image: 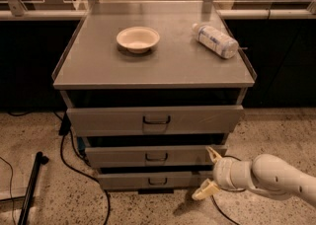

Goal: Open bottom drawer

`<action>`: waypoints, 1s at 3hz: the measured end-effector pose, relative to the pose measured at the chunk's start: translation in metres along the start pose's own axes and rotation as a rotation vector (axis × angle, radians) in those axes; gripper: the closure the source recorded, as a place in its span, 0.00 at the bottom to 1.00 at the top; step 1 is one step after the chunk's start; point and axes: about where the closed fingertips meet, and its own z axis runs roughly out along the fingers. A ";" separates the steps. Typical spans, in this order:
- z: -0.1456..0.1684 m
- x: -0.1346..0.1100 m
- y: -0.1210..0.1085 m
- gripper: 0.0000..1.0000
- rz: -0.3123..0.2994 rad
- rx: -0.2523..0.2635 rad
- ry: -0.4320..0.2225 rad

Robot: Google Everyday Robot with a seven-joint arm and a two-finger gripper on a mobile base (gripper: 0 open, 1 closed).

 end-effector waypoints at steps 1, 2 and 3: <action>0.030 0.020 0.003 0.00 -0.049 -0.015 -0.025; 0.068 0.041 0.010 0.00 -0.073 -0.052 -0.038; 0.068 0.040 0.010 0.00 -0.073 -0.052 -0.038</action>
Offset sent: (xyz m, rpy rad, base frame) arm 0.0262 0.0278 -0.1205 0.0010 -0.0258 0.1495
